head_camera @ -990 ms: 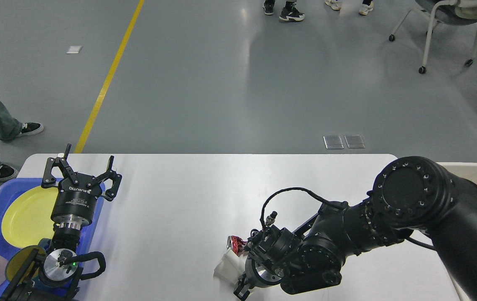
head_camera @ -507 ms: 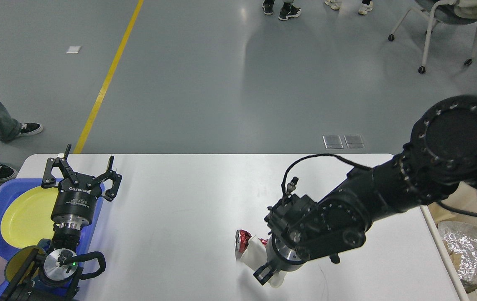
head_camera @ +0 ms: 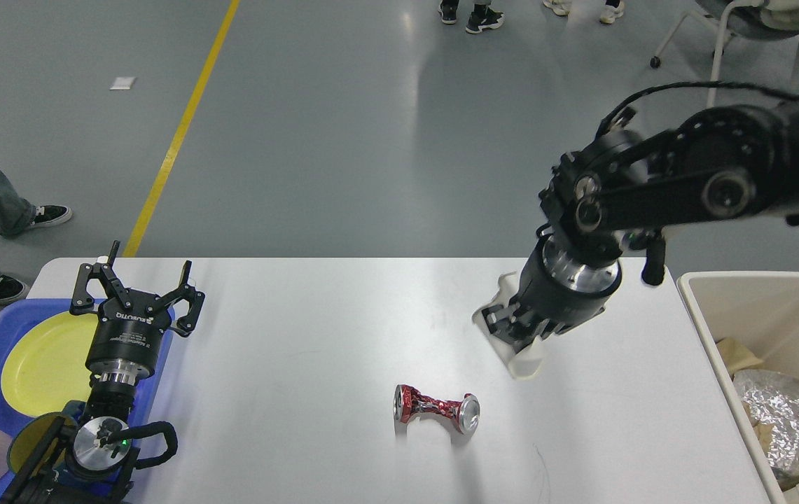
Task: Tidy desktop
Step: 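Lift the white cup and carry it to the white bin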
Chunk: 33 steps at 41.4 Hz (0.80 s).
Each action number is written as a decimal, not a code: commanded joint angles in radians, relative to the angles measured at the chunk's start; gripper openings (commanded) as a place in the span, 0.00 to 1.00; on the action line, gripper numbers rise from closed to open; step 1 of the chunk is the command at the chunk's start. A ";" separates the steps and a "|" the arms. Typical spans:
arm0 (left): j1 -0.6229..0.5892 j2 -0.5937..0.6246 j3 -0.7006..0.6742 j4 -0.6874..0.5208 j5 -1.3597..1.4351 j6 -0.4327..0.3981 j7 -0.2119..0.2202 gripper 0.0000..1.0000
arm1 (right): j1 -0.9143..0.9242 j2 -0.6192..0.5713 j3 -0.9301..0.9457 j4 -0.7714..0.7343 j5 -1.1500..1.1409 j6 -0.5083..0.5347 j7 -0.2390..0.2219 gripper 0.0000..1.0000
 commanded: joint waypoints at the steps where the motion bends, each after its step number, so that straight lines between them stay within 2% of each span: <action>1: 0.000 0.000 0.000 0.000 0.000 0.000 0.000 0.97 | 0.143 -0.014 -0.144 0.006 0.129 0.068 0.005 0.00; 9: 0.000 0.000 0.000 0.000 0.000 0.000 0.000 0.97 | 0.192 -0.021 -0.273 0.015 0.244 0.089 0.010 0.00; 19: 0.000 0.000 0.000 0.000 0.000 0.000 0.000 0.97 | 0.186 -0.038 -0.405 -0.025 0.324 0.041 0.008 0.00; 27: 0.000 0.000 0.000 0.000 0.000 0.000 -0.002 0.97 | 0.099 -0.191 -0.540 -0.158 0.365 0.016 0.008 0.00; 33: 0.000 0.000 0.000 0.000 0.000 0.000 -0.002 0.97 | -0.054 -0.313 -0.560 -0.330 0.359 0.018 0.002 0.00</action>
